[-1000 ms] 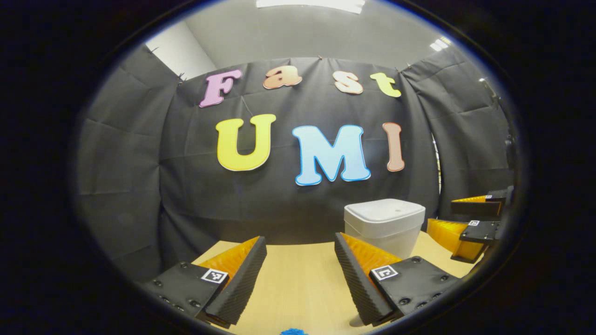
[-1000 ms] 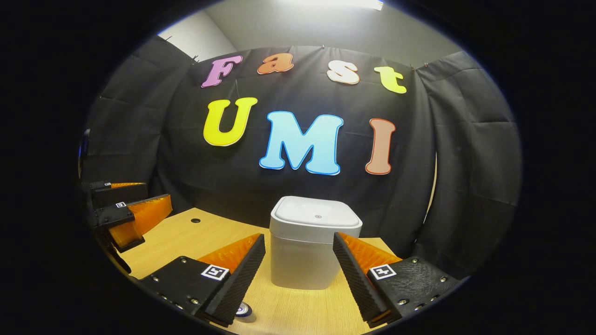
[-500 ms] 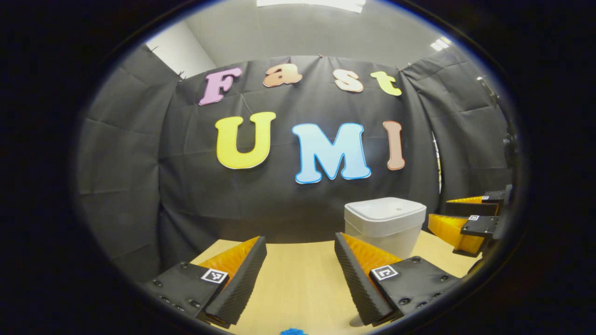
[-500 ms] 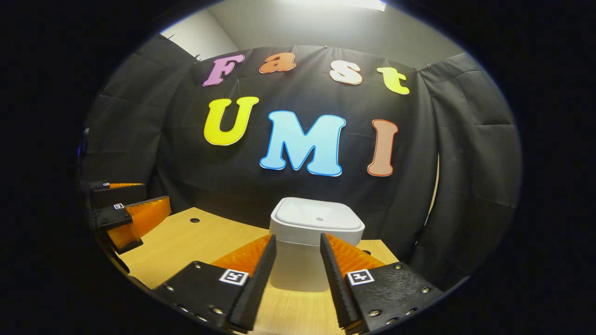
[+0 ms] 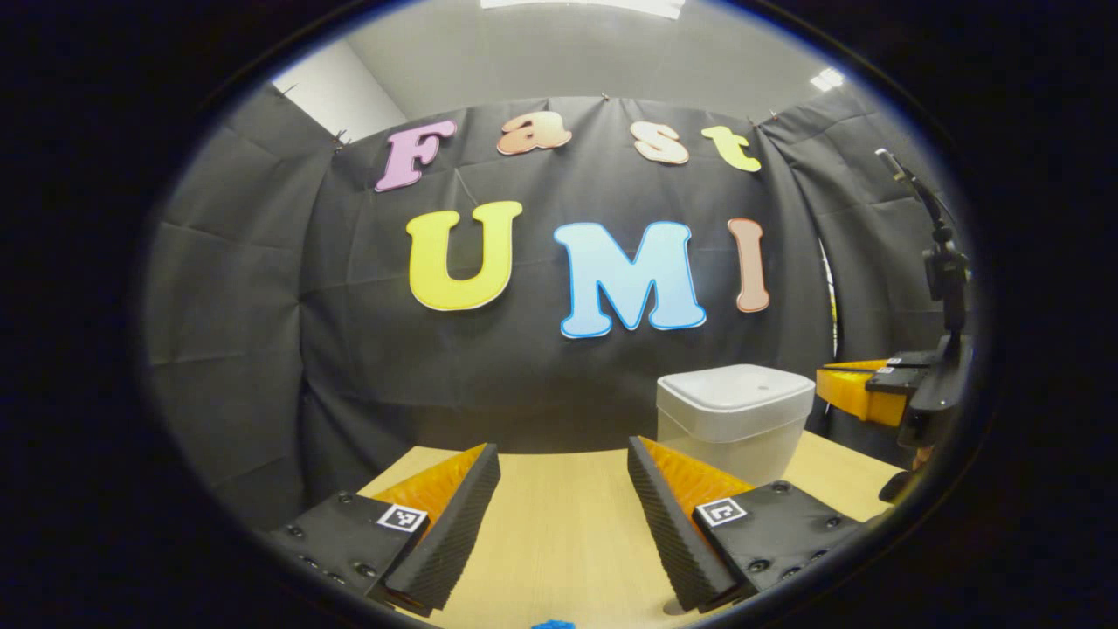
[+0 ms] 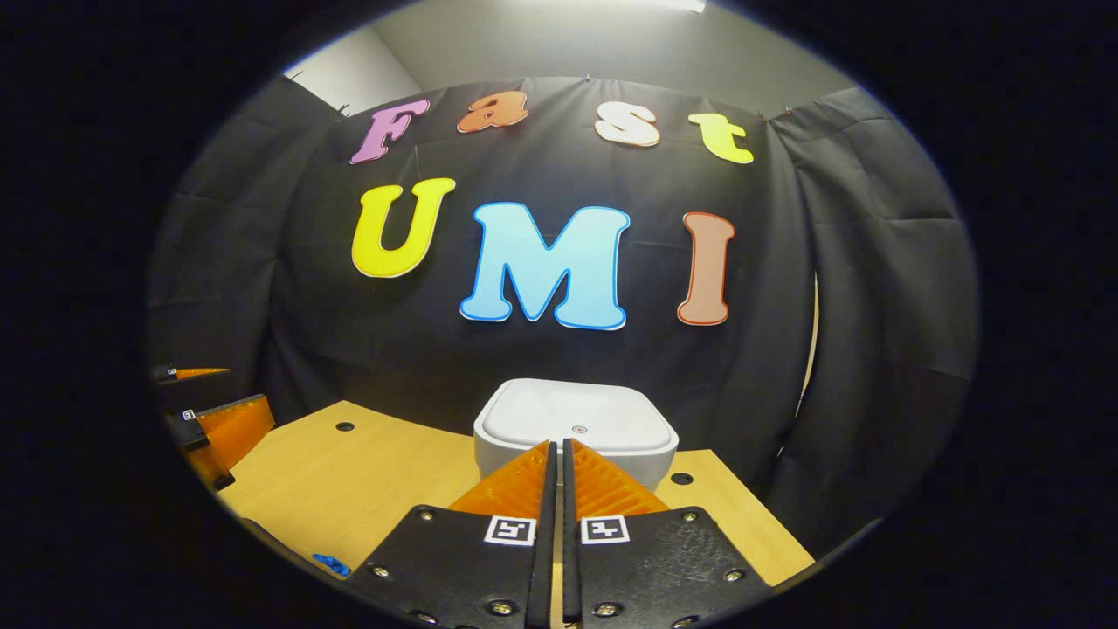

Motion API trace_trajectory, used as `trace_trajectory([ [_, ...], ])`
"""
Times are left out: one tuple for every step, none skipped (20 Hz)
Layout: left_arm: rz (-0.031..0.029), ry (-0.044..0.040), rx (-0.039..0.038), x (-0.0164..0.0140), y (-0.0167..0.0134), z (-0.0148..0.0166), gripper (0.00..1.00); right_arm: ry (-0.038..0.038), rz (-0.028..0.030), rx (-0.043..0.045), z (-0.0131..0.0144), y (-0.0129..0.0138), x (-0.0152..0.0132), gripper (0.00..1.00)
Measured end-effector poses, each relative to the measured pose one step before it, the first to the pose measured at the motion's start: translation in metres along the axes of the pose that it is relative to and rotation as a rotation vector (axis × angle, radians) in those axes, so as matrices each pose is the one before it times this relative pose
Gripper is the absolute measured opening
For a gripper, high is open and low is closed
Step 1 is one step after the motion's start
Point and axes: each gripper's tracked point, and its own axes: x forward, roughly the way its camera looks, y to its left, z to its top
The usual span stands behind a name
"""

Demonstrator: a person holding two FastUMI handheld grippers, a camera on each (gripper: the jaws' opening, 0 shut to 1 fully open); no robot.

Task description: Press the lid of the desktop garbage bin to open it, pick up the crumpled paper on the desktop and throw it into the bin, then pick up the pop can on the desktop and drop it into the bin, and finally close the garbage bin lid.

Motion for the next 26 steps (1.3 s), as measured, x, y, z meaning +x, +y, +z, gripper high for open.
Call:
trace_trajectory([
  [0.00691,0.00459,-0.00070,0.00155,0.00215,-0.00185,0.98,-0.00389,-0.02462,-0.00191,-0.00107,-0.00677,0.00134,0.05],
  [0.00705,0.00308,-0.00018,-0.00020,0.00150,-0.00024,0.98,0.00266,-0.00068,0.00467,0.00202,-0.00330,0.01415,0.01],
  [0.00813,0.00277,0.00002,-0.00019,0.00219,-0.00059,0.98,0.00786,0.00267,0.01198,0.00072,-0.00025,0.00703,0.01],
  [0.00774,0.00212,-0.00316,-0.00113,0.00267,-0.00085,0.98,0.00397,0.00718,0.00720,-0.00151,0.00023,0.00879,0.01],
  [0.00725,0.00394,-0.00437,-0.00068,0.00327,-0.00187,0.98,0.00283,-0.00320,-0.00559,0.00087,-0.00216,0.01028,0.01],
  [0.00965,0.00494,-0.00304,-0.00120,0.00241,-0.00238,0.98,0.00562,0.00009,-0.00967,-0.00131,-0.00155,0.00820,0.01],
  [0.00951,0.00120,-0.00372,-0.00127,0.00276,-0.00049,0.98,0.00735,-0.00258,0.00079,-0.00157,-0.00022,0.00771,0.01],
  [0.00782,-0.00109,-0.00393,-0.00272,0.00154,0.00079,0.98,0.01427,0.01086,0.01433,-0.00380,0.00271,0.00678,0.01],
  [0.00796,-0.00216,-0.00001,-0.00170,0.00144,0.00052,0.98,0.01508,0.00647,0.01829,-0.00351,0.00188,0.00575,0.01],
  [0.00768,-0.00145,0.00323,-0.00116,0.00158,-0.00026,0.98,0.01941,0.00499,0.01090,-0.00518,0.00129,0.00488,0.01],
  [0.00656,-0.00124,0.00066,-0.00101,0.00158,-0.00037,0.98,0.01458,0.00019,0.00563,-0.00284,-0.00062,0.00339,0.01],
  [0.00528,0.00178,-0.00210,0.00022,0.00100,-0.00049,0.96,0.01819,0.00377,0.00569,-0.00547,0.00106,0.00189,0.01],
  [0.00502,0.00399,-0.00207,-0.00016,0.00152,-0.00189,0.98,-0.00378,0.00390,0.01485,0.00041,-0.00035,-0.00042,0.01],
  [0.00492,0.00296,-0.00196,-0.00025,0.00153,-0.00168,0.98,0.00649,0.00489,0.00737,-0.00266,0.00009,0.00256,0.01],
  [0.00478,0.00311,-0.00178,-0.00046,0.00160,-0.00055,0.96,0.00373,0.01001,-0.00304,-0.00046,0.00026,0.00105,0.01],
  [0.00348,0.00289,-0.00142,0.00049,0.00048,-0.00025,0.98,0.00466,0.00668,0.00109,-0.00115,0.00054,0.00205,0.01],
  [0.00156,0.00360,-0.00070,-0.00002,0.00095,-0.00029,0.98,0.00153,0.00359,0.00862,0.00070,-0.00067,0.00044,0.01],
  [-0.00037,0.00232,0.00021,0.00063,-0.00122,-0.00069,0.98,0.00123,0.00415,0.00217,-0.00175,0.00123,-0.00100,0.01],
  [-0.00218,-0.00281,-0.00120,-0.00142,-0.00062,0.00075,0.96,-0.00325,0.00137,-0.00498,0.00068,0.00020,-0.00024,0.01],
  [-0.00049,-0.00224,-0.00006,-0.00175,-0.00095,0.00043,0.94,-0.00289,-0.00189,-0.01343,-0.00032,-0.00055,0.00118,0.02],
  [-0.00223,-0.00301,-0.00032,-0.00128,-0.00131,0.00161,0.94,-0.00532,-0.00328,-0.01650,0.00159,-0.00073,0.00058,0.02],
  [-0.00122,-0.00282,0.00005,-0.00333,-0.00062,0.00143,0.94,0.00066,-0.00242,-0.00821,-0.00025,-0.00065,0.00024,0.02],
  [-0.00002,-0.00297,-0.00016,-0.00240,-0.00055,0.00133,0.94,-0.00166,0.00175,0.01370,0.00226,-0.00065,-0.00019,0.02],
  [0.00052,-0.00182,-0.00066,-0.00333,0.00043,0.00044,0.96,-0.00807,0.01040,0.03601,0.00312,0.00268,-0.00155,0.01],
  [0.00009,-0.00128,0.00016,-0.00377,0.00039,0.00065,0.98,-0.01733,0.00677,0.03595,0.00750,0.00095,-0.00088,0.01],
  [0.00289,-0.00302,0.00095,-0.00489,0.00169,0.00082,0.96,-0.00763,0.01656,0.03078,0.00335,-0.00001,-0.00208,0.01],
])
